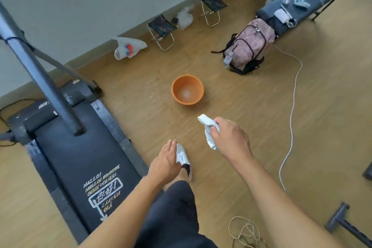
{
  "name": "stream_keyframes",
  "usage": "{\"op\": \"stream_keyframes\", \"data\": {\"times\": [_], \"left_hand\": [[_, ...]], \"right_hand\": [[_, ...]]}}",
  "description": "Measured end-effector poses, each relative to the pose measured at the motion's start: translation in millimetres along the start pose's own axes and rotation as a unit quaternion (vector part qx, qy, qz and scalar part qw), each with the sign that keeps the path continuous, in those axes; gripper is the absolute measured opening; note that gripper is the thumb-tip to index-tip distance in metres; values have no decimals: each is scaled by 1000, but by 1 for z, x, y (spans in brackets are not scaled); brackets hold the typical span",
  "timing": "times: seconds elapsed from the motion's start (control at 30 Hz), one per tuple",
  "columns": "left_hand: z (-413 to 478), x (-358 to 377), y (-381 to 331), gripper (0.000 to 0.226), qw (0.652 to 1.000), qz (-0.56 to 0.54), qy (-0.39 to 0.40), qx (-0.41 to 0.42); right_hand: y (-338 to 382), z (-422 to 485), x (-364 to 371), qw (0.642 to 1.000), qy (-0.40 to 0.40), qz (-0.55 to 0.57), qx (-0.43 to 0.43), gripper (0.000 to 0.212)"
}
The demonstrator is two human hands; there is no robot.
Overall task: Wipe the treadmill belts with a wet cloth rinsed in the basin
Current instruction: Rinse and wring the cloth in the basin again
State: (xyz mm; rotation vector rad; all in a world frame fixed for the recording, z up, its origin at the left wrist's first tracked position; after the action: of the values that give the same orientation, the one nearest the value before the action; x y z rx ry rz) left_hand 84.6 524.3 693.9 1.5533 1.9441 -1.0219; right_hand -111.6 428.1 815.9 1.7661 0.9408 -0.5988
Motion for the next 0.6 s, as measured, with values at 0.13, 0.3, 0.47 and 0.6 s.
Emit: {"op": "stream_keyframes", "data": {"times": [0.13, 0.3, 0.47, 0.6], "left_hand": [[106, -99, -9, 82, 999, -39, -19, -25], [204, -232, -20, 64, 984, -111, -118, -69], [344, -224, 22, 46, 921, -323, -104, -192], [461, -126, 53, 34, 815, -486, -4, -317]], "right_hand": [[13, 95, -20, 998, 64, -29, 2, 18], [34, 193, -58, 994, 110, -10, 13, 18], [25, 365, -20, 982, 180, 50, -19, 29], [-29, 525, 97, 960, 278, 30, -30, 37]]}}
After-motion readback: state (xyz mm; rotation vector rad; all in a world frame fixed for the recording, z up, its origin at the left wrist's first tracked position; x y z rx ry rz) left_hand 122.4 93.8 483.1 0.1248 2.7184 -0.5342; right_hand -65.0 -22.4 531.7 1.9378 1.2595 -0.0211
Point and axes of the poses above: each hand's wrist, its own z-axis towards the middle knuckle, its own x-axis out of the palm, y = z × x, the point moved 4 cm from there along z, towards the middle knuckle, and after that the axes turned 15 degrees about z, right-handed, at the moved point
